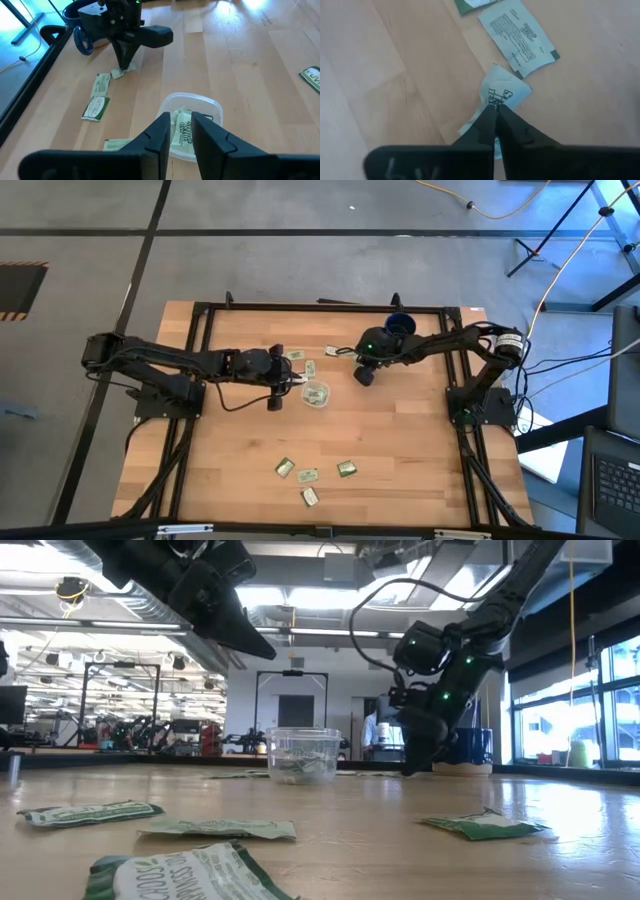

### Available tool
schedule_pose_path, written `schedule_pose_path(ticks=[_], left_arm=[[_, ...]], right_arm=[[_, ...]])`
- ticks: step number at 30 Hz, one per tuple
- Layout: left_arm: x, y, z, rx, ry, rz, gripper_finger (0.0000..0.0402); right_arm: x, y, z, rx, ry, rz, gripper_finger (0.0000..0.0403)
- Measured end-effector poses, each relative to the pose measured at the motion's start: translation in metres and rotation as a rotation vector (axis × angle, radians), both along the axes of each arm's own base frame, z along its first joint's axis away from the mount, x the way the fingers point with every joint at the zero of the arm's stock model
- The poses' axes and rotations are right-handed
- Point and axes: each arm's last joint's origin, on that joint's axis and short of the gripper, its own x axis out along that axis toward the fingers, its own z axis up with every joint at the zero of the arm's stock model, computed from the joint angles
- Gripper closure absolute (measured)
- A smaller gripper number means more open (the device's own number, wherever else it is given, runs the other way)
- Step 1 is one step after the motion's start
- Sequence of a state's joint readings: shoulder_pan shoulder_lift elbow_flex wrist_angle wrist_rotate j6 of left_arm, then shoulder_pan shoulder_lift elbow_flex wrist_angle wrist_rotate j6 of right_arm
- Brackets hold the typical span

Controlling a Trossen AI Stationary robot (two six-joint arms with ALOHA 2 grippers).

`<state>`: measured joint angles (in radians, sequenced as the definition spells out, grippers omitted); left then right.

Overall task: Pick and place Stevia / Truvia into bins
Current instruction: Put the light green stevia packet into the container

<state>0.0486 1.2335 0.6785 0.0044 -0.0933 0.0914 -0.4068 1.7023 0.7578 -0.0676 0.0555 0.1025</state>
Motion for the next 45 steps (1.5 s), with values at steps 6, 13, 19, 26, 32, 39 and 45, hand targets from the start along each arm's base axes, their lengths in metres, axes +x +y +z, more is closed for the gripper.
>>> schedule_pose_path(ticks=[6,13,19,26,32,39,45], left_arm=[[0.0,0.0,0.0,0.0,0.0,0.0,0.0329],[0.0,0.0,0.0,0.0,0.001,0.0,0.0329],[0.0,0.0,0.0,0.0,0.002,0.0,0.0329],[0.0,0.0,-0.001,-0.004,0.006,0.0,0.0329],[0.0,0.0,-0.001,-0.013,0.006,0.007,0.0329],[0.0,0.0,-0.001,-0.038,0.002,0.022,0.0329],[0.0,0.0,-0.001,-0.038,0.002,0.023,0.0329]], right_arm=[[-0.002,0.007,0.019,-0.018,-0.051,0.015,0.0385],[0.009,0.036,0.046,-0.044,-0.19,0.109,0.0383],[0.029,0.069,0.059,-0.031,-0.384,0.274,0.0392],[0.04,0.095,0.071,-0.055,-0.527,0.368,0.0386],[0.043,0.099,0.076,-0.084,-0.586,0.399,0.0387],[0.047,0.105,0.08,-0.098,-0.635,0.42,0.0387],[0.069,0.116,0.074,-0.11,-0.528,0.498,0.0387]])
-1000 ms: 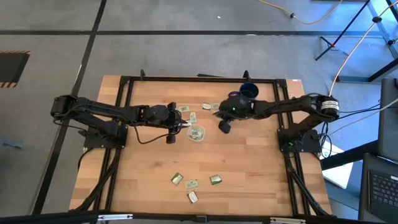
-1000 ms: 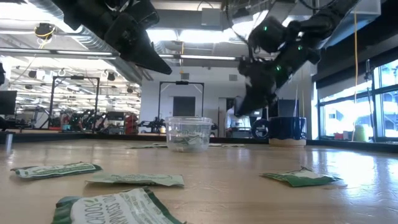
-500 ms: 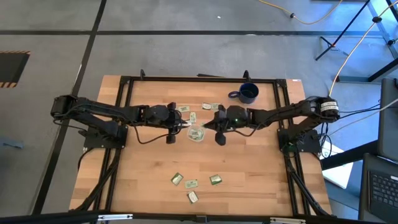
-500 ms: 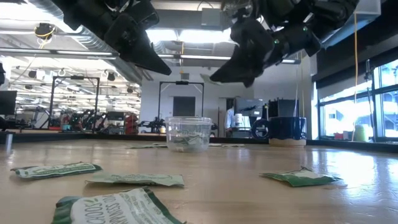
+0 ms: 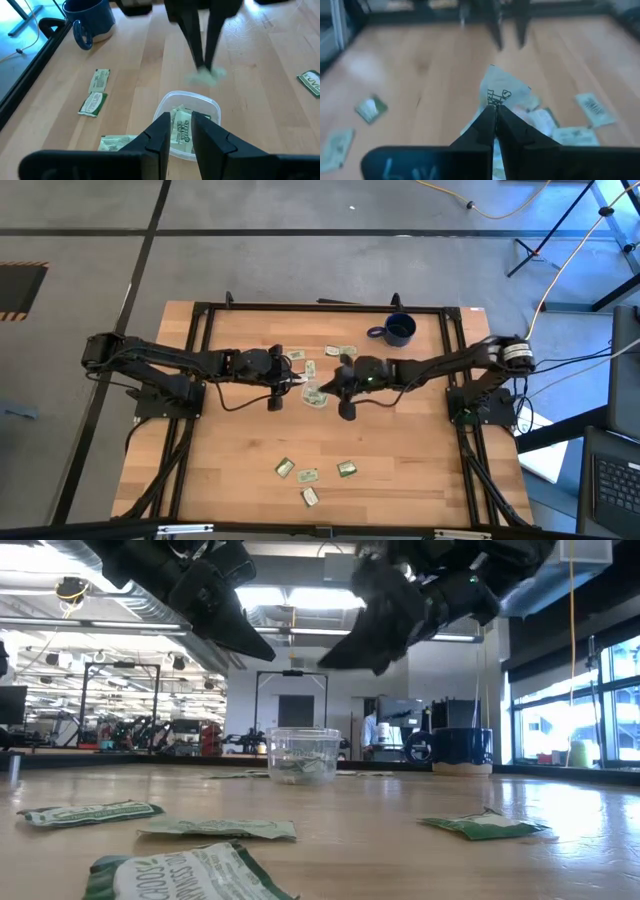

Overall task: Pick and place Stevia / Truvia into bins
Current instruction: Put the light green stevia packet into the container

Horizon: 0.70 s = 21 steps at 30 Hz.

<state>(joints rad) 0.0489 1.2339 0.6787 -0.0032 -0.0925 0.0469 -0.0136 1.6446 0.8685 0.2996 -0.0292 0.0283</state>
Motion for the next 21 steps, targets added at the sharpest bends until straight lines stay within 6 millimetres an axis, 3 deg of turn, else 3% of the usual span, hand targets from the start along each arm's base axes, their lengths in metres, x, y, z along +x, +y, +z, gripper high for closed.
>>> schedule_pose_path(ticks=[10,21], left_arm=[[0.0,0.0,0.0,0.0,0.0,-0.001,0.0329],[0.0,0.0,0.0,0.0,0.001,-0.001,0.0329]], right_arm=[[0.025,0.0,-0.02,-0.004,0.175,0.004,0.0386],[0.028,-0.002,-0.033,-0.004,0.211,-0.003,0.0386]])
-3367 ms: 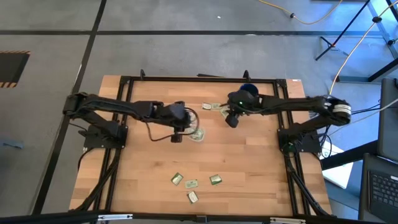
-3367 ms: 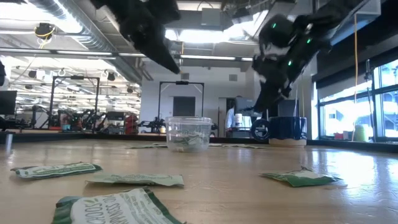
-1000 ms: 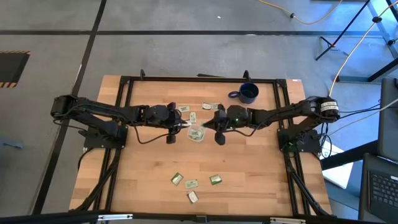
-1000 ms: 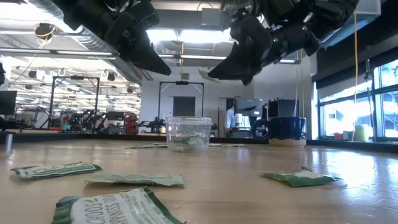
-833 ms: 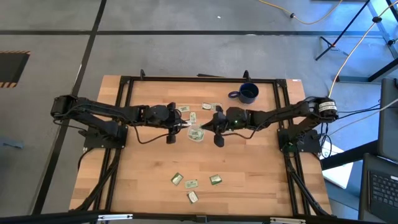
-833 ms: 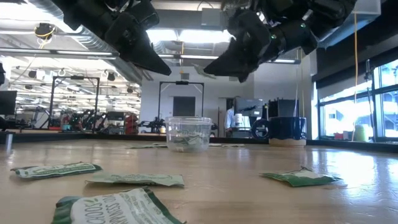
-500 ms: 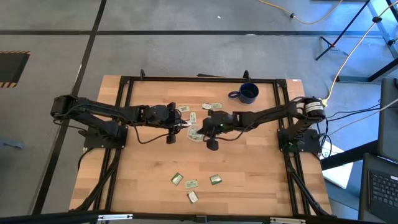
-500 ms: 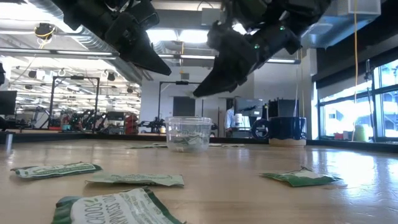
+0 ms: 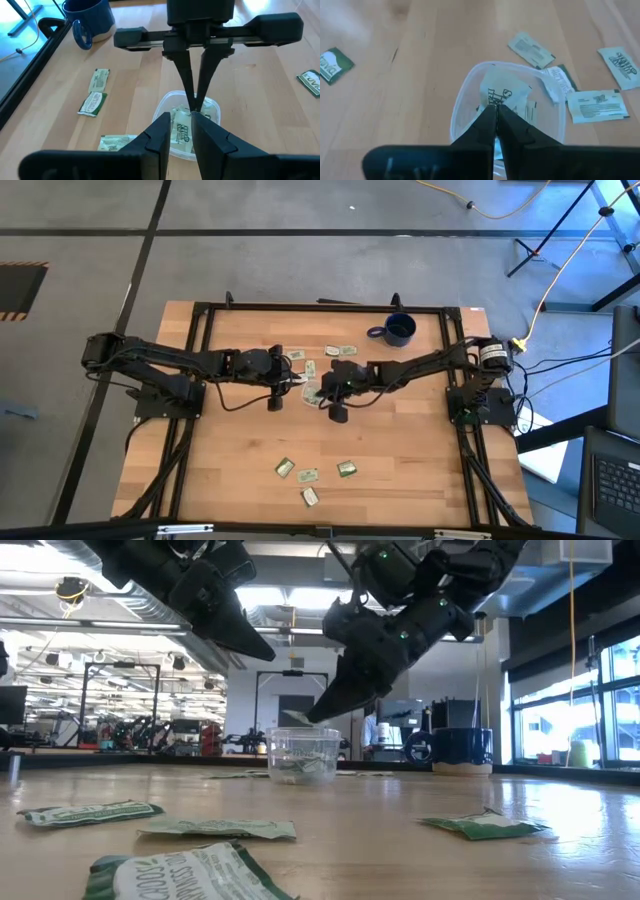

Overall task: Pick and place Stevia / Truvia into bins
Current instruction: Put the light green stevia packet into the container

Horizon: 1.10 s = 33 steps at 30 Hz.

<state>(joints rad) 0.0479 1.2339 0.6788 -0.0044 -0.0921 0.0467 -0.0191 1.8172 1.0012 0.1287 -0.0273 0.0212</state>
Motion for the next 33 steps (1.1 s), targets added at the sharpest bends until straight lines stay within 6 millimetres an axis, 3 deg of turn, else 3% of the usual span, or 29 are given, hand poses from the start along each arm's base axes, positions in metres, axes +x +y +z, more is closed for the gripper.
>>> schedule_pose_path(ticks=[12,25,33], left_arm=[[-0.001,0.0,-0.002,-0.008,0.021,0.005,0.0329],[-0.007,0.002,-0.01,-0.003,0.123,0.081,0.0329],[-0.006,0.003,-0.03,-0.038,0.254,0.159,0.0329]], right_arm=[[0.0,-0.002,0.0,-0.052,0.001,-0.064,0.038],[0.0,-0.002,0.0,-0.059,0.001,-0.062,0.0298],[-0.019,-0.002,0.031,-0.054,0.028,-0.066,0.0294]])
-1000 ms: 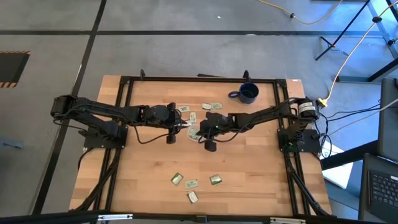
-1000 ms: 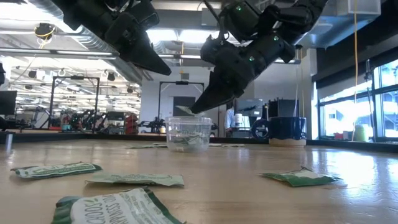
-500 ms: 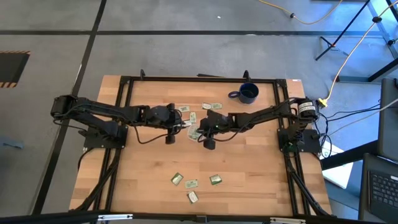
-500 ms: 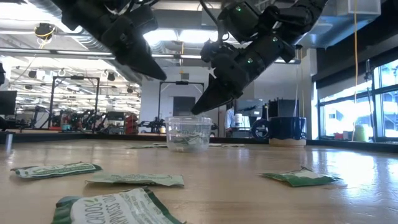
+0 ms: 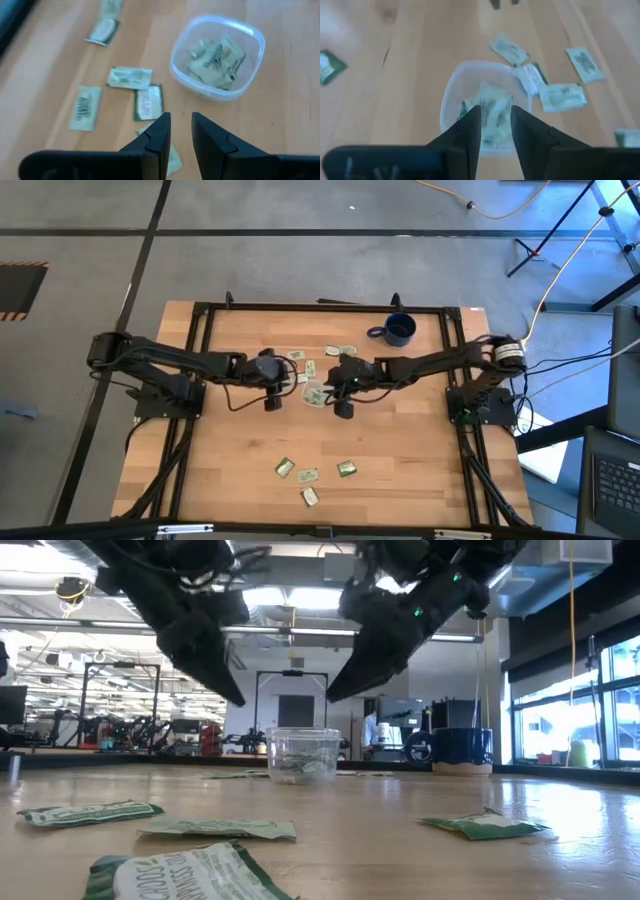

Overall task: Pick and place Stevia / Truvia into bins
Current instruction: Put the light green stevia packet into the container

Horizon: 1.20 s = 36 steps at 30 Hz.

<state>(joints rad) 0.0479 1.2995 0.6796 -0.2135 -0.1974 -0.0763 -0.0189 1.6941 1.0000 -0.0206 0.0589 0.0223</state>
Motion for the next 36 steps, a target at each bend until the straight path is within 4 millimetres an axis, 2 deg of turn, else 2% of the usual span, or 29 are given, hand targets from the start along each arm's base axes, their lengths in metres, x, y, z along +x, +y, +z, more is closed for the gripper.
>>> schedule_pose_path(ticks=[4,10,14,21,30,36], left_arm=[[0.008,0.0,-0.018,-0.01,0.063,-0.005,0.0329],[0.012,0.009,-0.042,-0.006,0.174,0.06,0.0329],[0.013,0.016,-0.051,-0.04,0.201,0.09,0.0329],[0.013,0.022,-0.058,-0.061,0.231,0.106,0.0329],[0.013,0.021,-0.062,-0.062,0.256,0.065,0.033],[0.011,0.021,-0.063,-0.064,0.275,0.066,0.0356]], right_arm=[[-0.011,0.0,0.017,0.0,-0.009,0.0,0.0294],[-0.03,-0.002,0.026,-0.018,-0.009,-0.032,0.0294],[-0.045,-0.003,0.029,-0.017,-0.026,-0.067,0.0294],[-0.063,-0.004,0.024,-0.014,-0.098,-0.073,0.0294],[-0.064,-0.004,0.017,0.001,-0.107,-0.087,0.0294],[-0.064,-0.004,0.017,0.0,-0.106,-0.087,0.0294]])
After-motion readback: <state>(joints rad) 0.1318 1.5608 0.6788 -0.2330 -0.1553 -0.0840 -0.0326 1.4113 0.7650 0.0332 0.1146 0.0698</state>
